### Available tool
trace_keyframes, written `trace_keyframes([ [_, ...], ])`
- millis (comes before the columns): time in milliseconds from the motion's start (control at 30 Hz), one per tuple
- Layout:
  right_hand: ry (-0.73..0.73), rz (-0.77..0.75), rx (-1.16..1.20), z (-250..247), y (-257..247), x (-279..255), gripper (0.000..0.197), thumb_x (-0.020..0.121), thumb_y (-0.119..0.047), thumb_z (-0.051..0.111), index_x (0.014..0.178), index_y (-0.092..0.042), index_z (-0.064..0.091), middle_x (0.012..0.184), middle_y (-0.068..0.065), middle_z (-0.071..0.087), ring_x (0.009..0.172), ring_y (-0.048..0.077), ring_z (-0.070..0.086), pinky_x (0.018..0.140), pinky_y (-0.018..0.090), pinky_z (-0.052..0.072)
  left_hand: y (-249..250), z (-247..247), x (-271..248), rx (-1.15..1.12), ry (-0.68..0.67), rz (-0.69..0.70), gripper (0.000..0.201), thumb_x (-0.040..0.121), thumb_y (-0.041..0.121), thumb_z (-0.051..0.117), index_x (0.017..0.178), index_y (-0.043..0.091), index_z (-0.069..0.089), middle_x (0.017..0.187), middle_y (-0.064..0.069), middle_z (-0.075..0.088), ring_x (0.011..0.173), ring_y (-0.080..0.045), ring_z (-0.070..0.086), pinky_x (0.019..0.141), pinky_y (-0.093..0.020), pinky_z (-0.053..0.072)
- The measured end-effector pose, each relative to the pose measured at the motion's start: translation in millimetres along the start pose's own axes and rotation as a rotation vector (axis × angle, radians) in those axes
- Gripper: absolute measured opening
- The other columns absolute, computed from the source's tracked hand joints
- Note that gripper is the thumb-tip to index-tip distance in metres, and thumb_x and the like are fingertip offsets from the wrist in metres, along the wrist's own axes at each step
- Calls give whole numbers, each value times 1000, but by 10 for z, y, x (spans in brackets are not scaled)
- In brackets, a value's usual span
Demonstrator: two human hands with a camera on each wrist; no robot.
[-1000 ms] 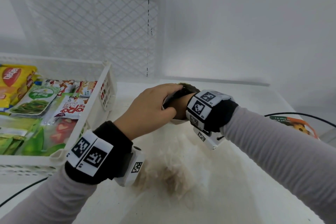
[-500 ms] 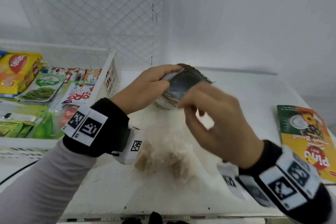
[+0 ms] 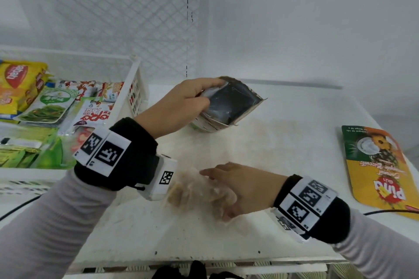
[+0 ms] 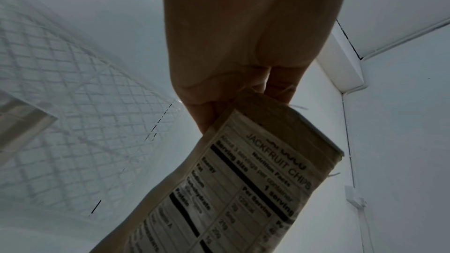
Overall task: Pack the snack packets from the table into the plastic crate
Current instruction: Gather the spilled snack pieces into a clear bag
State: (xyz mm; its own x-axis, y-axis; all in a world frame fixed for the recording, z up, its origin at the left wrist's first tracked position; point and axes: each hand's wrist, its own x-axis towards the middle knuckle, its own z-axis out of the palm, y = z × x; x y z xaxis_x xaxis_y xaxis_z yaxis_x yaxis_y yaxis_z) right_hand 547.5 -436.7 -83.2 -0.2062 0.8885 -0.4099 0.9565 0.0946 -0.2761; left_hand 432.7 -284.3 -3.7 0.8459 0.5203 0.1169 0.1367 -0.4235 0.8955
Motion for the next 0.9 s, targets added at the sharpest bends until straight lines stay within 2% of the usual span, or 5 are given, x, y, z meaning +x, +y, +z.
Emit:
trace_keyframes([
  [267, 34, 67, 30, 127, 7, -91, 49, 67, -48, 74, 96, -21, 45, 95, -3, 47, 85, 18, 49, 68, 28, 41, -50, -14, 4, 24, -5, 26, 58, 83, -8, 43, 129, 25, 54, 113, 21, 57, 99, 12, 54, 80, -2, 41],
  [367, 102, 147, 196, -20, 18, -219, 50, 69, -43, 77, 101, -22, 45, 92, -5, 55, 84, 17, 55, 72, 29, 45, -61, -20, -1, 8, -13, 41, 59, 82, -9, 44, 126, 29, 53, 111, 28, 53, 94, 20, 53, 77, 1, 39],
  [634, 754, -73, 658, -1058, -204, -812, 47, 61, -37, 84, 102, -27, 63, 93, -14, 69, 86, -3, 64, 71, 8, 46, -14, -3, -16, -79, -99, 70, 54, 75, -5, 51, 120, 22, 59, 103, 22, 62, 85, 12, 59, 73, -5, 41],
  [767, 1104, 30, 363, -1151, -273, -526, 51, 64, -40, 79, 107, -21, 59, 98, -12, 60, 90, 4, 57, 73, 10, 42, 9, 21, -27, -51, -85, 73, 28, 73, -1, 52, 89, 20, 64, 81, 7, 65, 77, -5, 60, 70, -23, 46],
  [901, 1156, 180, 104, -993, -236, -173, 47, 75, -39, 73, 113, -14, 61, 108, 0, 47, 97, 16, 49, 71, 28, 48, 46, 13, -24, -66, -76, 93, 37, 66, -1, 48, 97, 9, 64, 87, -10, 67, 81, -13, 62, 73, -29, 49],
])
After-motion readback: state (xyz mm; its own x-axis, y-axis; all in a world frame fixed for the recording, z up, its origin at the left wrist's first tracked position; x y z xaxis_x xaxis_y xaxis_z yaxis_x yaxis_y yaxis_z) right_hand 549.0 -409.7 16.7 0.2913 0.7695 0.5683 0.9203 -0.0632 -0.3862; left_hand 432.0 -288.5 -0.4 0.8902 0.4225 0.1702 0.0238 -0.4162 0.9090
